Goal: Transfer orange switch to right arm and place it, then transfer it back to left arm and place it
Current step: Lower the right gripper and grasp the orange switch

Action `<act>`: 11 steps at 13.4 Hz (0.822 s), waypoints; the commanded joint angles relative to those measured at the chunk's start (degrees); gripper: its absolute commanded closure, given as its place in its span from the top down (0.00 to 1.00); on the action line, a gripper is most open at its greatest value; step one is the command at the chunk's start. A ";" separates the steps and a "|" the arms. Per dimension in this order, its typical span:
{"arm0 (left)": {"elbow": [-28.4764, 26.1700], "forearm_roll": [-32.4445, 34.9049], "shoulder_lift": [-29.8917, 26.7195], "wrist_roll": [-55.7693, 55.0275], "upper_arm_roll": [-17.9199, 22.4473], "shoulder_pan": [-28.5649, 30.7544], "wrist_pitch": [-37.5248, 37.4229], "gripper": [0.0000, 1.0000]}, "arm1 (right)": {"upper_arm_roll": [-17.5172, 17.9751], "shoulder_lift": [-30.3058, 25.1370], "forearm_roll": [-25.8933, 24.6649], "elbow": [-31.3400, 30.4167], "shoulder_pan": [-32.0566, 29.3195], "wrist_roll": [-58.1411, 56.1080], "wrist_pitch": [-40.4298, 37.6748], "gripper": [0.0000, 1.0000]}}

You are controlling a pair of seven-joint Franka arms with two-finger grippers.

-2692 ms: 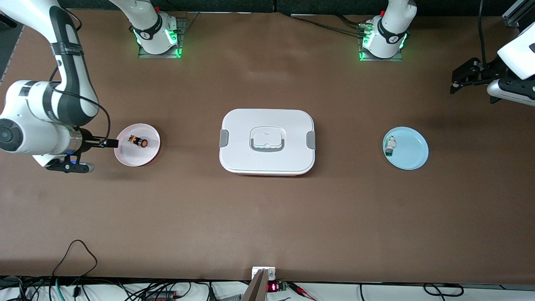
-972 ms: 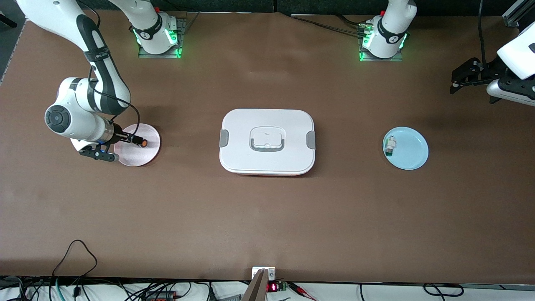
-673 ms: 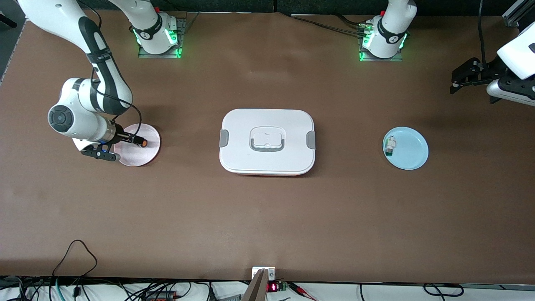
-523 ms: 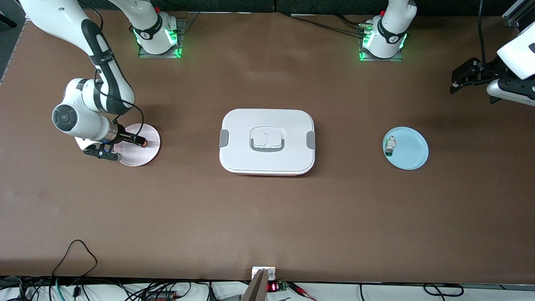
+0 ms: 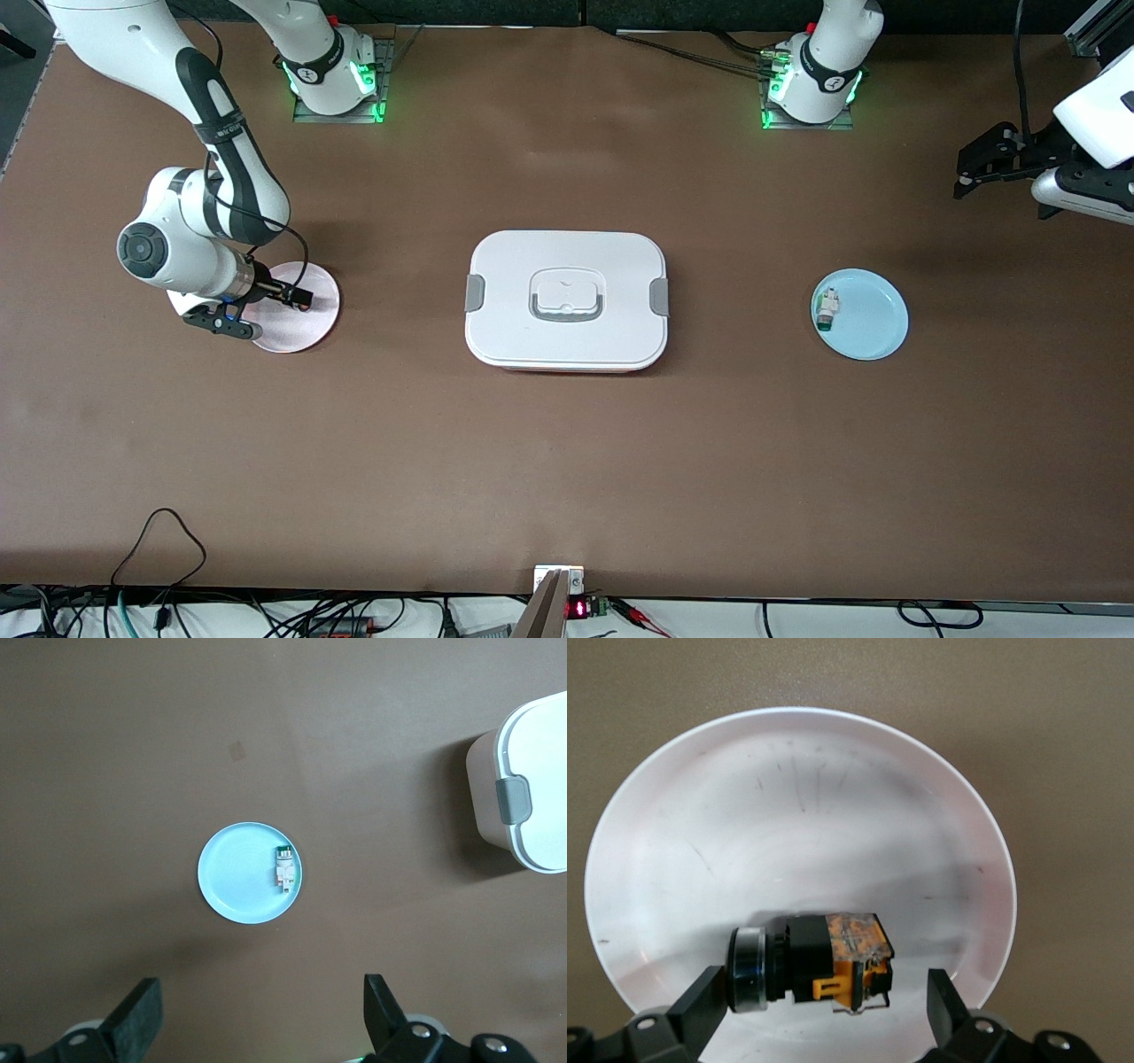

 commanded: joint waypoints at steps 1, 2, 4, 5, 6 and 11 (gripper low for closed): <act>1.14 1.12 0.01 0.26 -0.08 -0.21 -0.61 1.00 | 0.16 1.02 2.84 -0.34 -0.20 0.40 1.09 1.00; 1.14 1.12 0.01 0.26 -0.08 -0.21 -0.61 1.00 | 0.07 1.46 4.59 -0.25 -0.12 0.32 1.27 1.00; 1.14 1.12 0.01 0.26 -0.08 -0.21 -0.61 1.00 | 0.07 2.08 5.40 -0.25 -0.12 0.05 2.50 1.00; 1.14 1.12 0.01 0.26 -0.08 -0.21 -0.61 1.00 | 0.07 2.08 5.40 -0.16 -0.12 0.05 2.50 1.00; 1.14 1.12 0.01 0.26 -0.08 -0.21 -0.61 1.00 | 0.07 2.08 5.40 -0.16 -0.12 -0.21 2.50 1.00; 1.14 1.12 0.01 0.35 0.09 -0.21 -0.61 1.00 | 0.07 2.17 5.40 0.45 -0.21 -0.56 2.59 1.00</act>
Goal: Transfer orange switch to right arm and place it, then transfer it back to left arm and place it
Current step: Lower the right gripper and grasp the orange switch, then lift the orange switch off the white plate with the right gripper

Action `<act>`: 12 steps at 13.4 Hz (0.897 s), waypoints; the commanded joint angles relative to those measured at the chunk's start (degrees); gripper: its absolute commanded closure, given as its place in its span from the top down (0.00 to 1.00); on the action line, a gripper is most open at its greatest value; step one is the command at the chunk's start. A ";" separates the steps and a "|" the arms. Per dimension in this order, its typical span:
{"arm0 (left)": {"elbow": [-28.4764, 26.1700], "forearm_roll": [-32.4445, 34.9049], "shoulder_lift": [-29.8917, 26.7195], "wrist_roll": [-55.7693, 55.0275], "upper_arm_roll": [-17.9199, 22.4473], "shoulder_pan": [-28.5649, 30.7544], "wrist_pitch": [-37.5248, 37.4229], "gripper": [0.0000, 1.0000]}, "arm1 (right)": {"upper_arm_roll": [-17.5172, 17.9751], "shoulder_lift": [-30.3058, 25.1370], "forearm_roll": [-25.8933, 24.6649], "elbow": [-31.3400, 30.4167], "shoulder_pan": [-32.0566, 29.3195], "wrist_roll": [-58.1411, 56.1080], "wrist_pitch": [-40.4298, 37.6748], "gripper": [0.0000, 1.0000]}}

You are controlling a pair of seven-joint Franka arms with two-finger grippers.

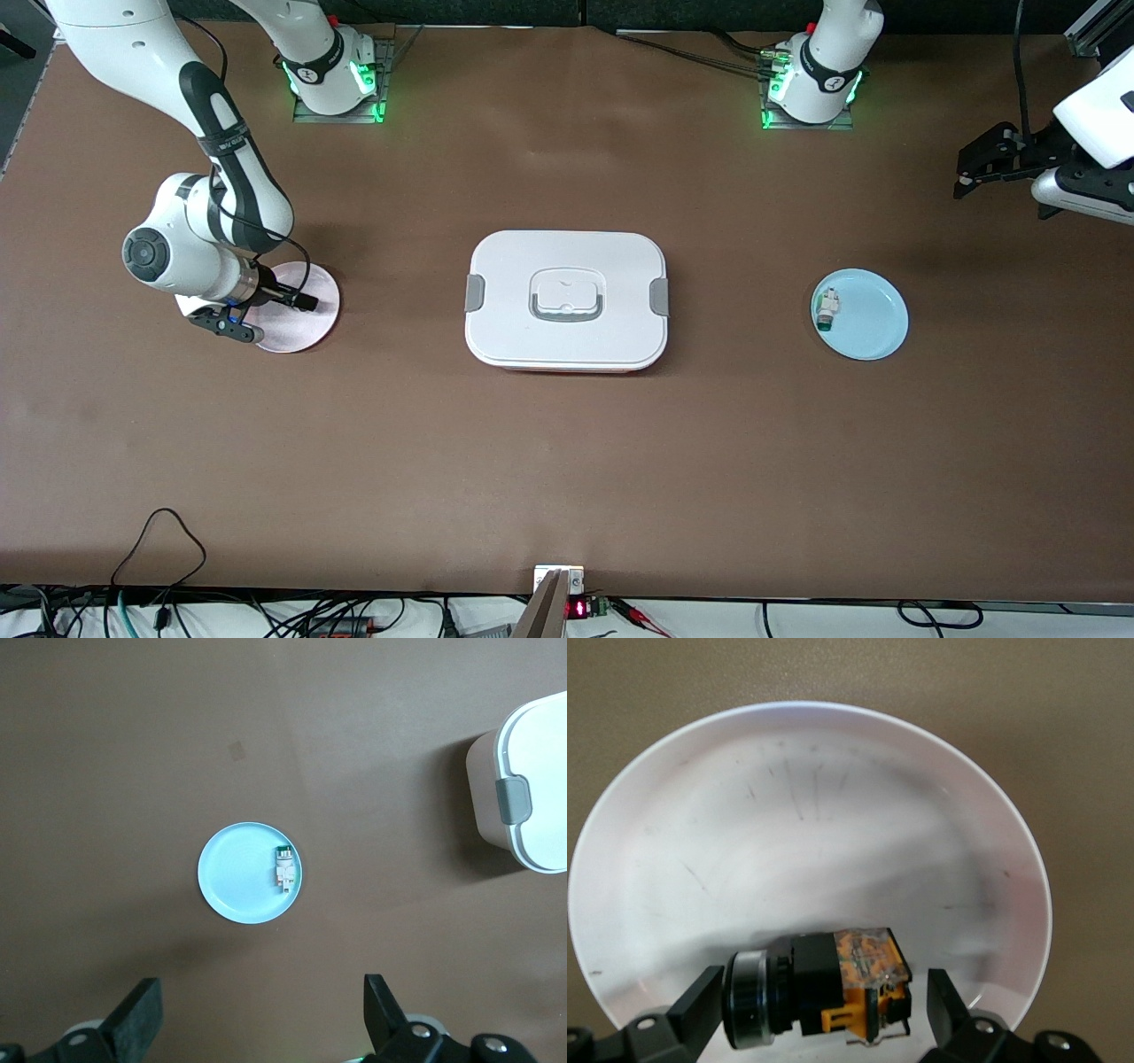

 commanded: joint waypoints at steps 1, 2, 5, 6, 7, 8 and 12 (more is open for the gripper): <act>1.14 1.12 0.01 0.35 0.00 -0.21 -0.61 1.00 | 0.08 0.06 1.06 0.23 -0.19 -0.59 0.59 1.00; 1.14 1.21 0.01 0.35 0.00 -0.21 -0.61 1.00 | 0.08 0.41 1.06 0.23 -0.10 -0.51 0.68 1.00; 1.14 1.21 0.01 0.44 0.00 -0.21 -0.61 1.00 | 0.08 0.67 0.45 0.58 -0.01 -2.17 1.03 0.96; 1.14 1.21 0.01 0.61 0.18 -0.21 -0.61 1.00 | 0.08 1.11 0.53 1.01 0.16 -3.39 0.86 0.85; 1.05 1.21 0.01 0.61 0.18 -0.13 -0.61 1.00 | 0.08 1.20 0.44 1.02 0.08 -4.10 0.94 0.73; 1.14 1.21 0.01 0.61 0.18 -0.12 -0.61 1.00 | 0.08 1.20 0.44 1.02 -0.18 -5.94 0.86 0.65; 1.14 1.30 0.01 0.53 0.18 -0.12 -0.61 1.00 | 0.00 0.85 1.06 1.20 -0.80 -15.71 0.51 0.41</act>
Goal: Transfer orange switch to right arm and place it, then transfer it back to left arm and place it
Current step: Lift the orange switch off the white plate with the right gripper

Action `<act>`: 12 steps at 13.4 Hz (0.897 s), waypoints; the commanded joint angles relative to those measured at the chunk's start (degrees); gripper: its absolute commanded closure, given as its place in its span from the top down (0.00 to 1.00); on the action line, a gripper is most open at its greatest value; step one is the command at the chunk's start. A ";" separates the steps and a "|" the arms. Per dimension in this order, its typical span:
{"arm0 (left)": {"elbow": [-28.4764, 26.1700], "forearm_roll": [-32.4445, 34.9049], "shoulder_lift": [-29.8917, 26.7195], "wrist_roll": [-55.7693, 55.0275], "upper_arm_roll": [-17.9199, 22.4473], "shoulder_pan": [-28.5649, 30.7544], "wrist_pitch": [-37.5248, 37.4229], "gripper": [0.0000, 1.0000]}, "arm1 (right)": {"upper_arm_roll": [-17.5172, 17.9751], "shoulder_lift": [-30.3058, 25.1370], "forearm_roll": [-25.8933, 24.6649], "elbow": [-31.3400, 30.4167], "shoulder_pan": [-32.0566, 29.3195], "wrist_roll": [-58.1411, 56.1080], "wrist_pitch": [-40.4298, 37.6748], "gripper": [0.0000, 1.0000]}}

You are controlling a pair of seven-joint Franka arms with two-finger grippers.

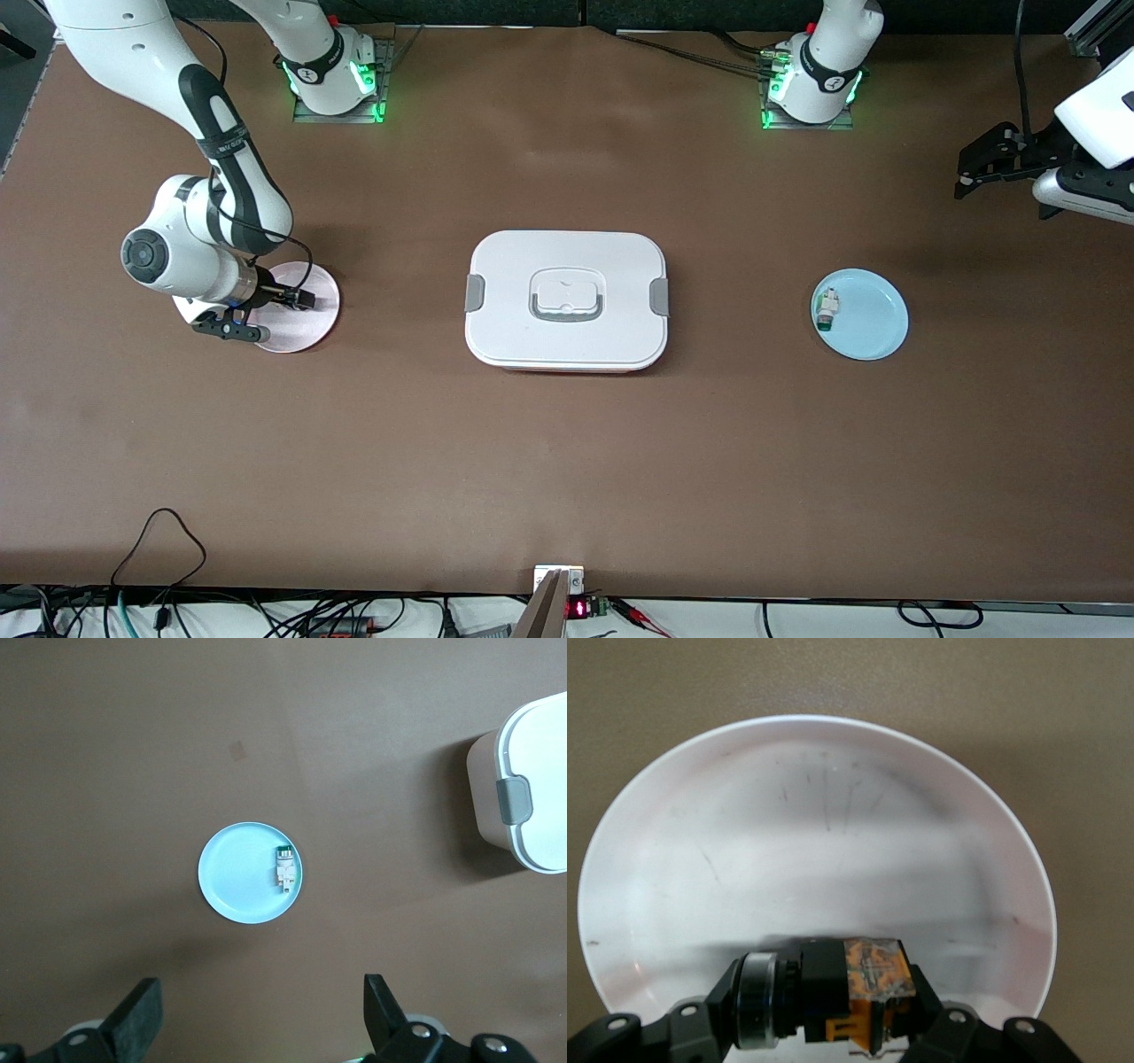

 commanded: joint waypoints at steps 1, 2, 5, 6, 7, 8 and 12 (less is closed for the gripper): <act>1.14 1.30 0.01 0.53 0.09 -0.14 -0.61 1.00 | 0.10 -0.06 1.03 0.80 -0.43 -3.62 0.14 0.41; 1.14 1.30 0.01 0.53 0.09 -0.14 -0.61 1.00 | 0.10 -1.02 1.03 1.41 -0.35 -4.31 -0.38 0.41; 1.14 1.30 0.01 0.35 -0.08 -0.23 -0.61 1.00 | 0.10 -3.22 1.03 9.12 0.01 -4.32 -13.77 0.39; 1.14 1.30 0.01 0.35 -0.08 -0.23 -0.61 1.00 | -0.07 -3.22 1.03 13.85 -0.34 -4.23 -20.97 0.39; 1.14 1.30 0.01 0.35 -0.08 -0.23 -0.61 1.00 | -0.25 -3.05 1.03 17.81 -0.52 -4.23 -26.44 0.39; 1.14 1.21 0.01 0.35 -0.08 -0.23 -0.61 1.00 | -0.34 -2.87 0.86 21.07 -0.52 -4.23 -30.14 0.39; 1.14 1.30 0.01 0.35 -0.08 -0.23 -0.61 1.00 | -0.42 -3.22 -0.02 25.05 -0.34 -4.23 -33.69 0.39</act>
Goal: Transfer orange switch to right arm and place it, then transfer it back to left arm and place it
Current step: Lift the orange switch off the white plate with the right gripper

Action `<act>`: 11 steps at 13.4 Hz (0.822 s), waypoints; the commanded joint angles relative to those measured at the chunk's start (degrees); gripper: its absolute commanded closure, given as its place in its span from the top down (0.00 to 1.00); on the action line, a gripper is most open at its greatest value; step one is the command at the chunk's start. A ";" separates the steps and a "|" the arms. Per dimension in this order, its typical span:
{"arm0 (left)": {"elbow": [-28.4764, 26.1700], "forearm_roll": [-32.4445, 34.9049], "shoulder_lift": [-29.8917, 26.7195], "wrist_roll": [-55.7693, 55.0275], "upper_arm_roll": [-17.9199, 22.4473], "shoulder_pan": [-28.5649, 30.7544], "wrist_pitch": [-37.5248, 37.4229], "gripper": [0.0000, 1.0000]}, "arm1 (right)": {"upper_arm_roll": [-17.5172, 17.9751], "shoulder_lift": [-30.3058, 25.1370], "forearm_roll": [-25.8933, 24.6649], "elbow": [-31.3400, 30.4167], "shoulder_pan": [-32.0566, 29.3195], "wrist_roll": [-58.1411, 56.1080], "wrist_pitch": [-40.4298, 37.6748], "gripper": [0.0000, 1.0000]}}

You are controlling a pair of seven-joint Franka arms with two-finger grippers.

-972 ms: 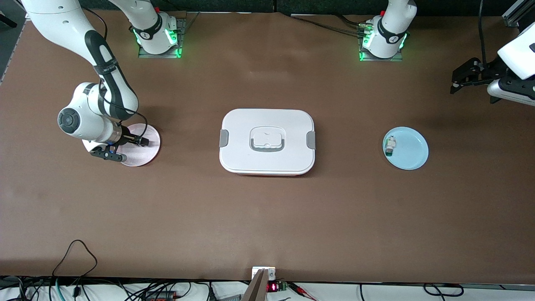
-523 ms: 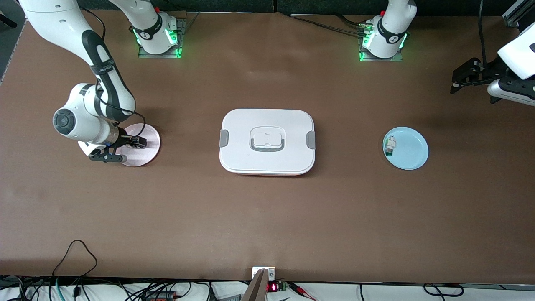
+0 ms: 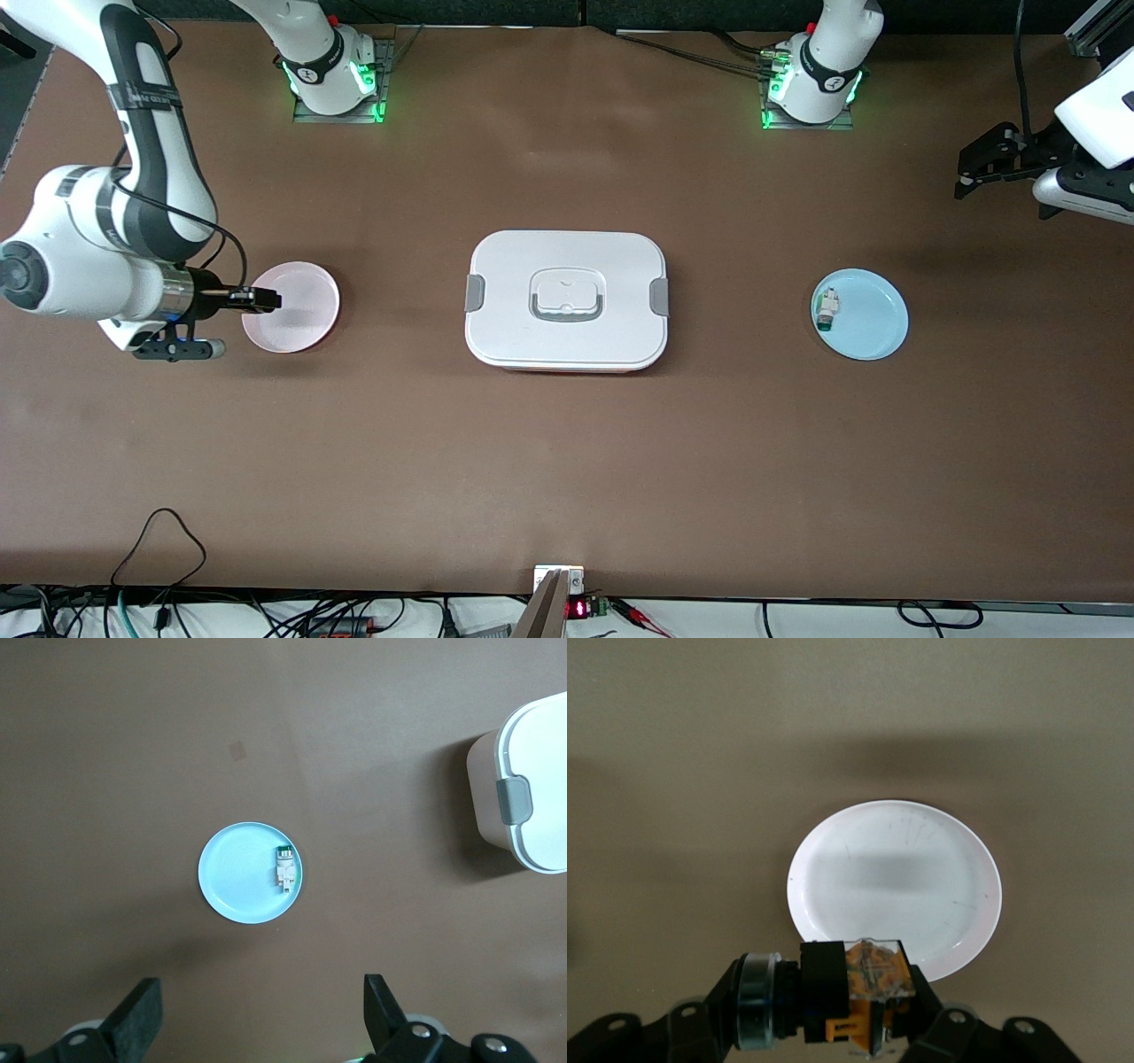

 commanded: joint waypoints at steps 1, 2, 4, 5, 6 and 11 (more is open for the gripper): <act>1.13 1.30 0.02 0.35 -0.08 -0.23 -0.61 1.00 | -0.05 0.90 0.00 3.15 -0.13 -1.28 -3.37 0.39; 1.13 1.30 0.02 0.35 -0.08 -0.23 -0.61 1.00 | -0.05 0.98 -0.08 3.94 -0.13 -1.19 -4.25 0.39; 1.13 1.30 0.02 0.35 -0.08 -0.23 -0.61 1.00 | -0.13 0.81 -0.61 4.39 -0.30 -1.28 -4.87 0.39; 1.13 1.21 0.02 0.35 -0.08 -0.23 -0.61 1.00 | -0.13 0.63 -0.79 4.39 -0.22 -1.37 -4.87 0.39; 1.13 1.21 0.02 0.35 0.01 -0.23 -0.61 1.00 | -0.13 0.55 -1.48 4.39 -0.39 -1.54 -4.87 0.39; 1.13 1.21 0.02 0.35 0.01 -0.23 -0.61 1.00 | -0.05 0.46 -2.54 5.70 -0.22 -2.16 -5.22 0.39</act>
